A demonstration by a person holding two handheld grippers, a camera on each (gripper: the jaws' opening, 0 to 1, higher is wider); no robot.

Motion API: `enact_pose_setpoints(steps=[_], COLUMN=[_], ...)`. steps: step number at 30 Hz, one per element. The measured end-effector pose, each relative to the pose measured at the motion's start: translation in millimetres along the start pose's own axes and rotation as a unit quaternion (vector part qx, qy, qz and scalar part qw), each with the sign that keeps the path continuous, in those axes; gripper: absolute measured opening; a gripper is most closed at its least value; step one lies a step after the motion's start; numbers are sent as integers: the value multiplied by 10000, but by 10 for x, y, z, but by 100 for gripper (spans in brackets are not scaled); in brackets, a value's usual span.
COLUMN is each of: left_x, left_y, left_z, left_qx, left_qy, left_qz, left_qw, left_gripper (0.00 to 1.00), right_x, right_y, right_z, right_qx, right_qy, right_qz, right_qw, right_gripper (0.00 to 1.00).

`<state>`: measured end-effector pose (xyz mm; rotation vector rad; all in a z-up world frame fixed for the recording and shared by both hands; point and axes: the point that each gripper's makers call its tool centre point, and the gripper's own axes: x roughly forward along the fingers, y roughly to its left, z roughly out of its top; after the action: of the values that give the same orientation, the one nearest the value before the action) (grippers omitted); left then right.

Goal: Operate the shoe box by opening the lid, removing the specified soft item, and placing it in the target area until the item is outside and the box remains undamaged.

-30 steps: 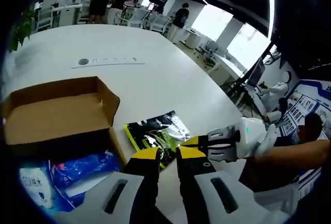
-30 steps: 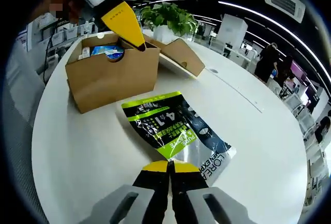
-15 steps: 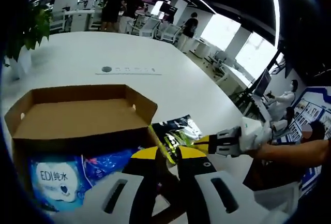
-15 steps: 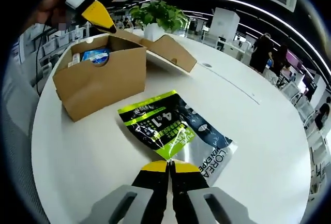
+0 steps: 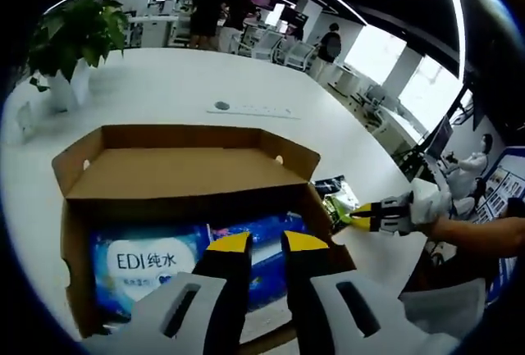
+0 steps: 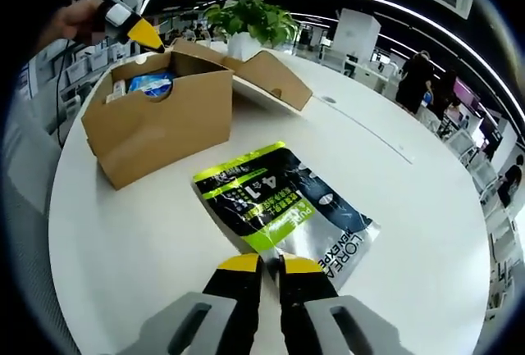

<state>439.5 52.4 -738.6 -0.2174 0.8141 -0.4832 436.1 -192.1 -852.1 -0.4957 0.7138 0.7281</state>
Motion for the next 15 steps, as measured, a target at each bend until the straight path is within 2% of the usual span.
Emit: enact_pose_setpoints(steps=[7, 15], left_x=[-184, -408], left_y=[349, 621], left_z=[-31, -81], left_qx=[42, 42], left_qy=[-7, -52], left_qz=[362, 654], left_qw=[9993, 9978], left_gripper=[15, 17], right_x=[-54, -147], right_y=[45, 94], right_z=[8, 183], right_qx=[-40, 71], right_qy=[24, -164], right_qz=[-2, -2], right_qw=[10000, 9998], right_gripper=[6, 13])
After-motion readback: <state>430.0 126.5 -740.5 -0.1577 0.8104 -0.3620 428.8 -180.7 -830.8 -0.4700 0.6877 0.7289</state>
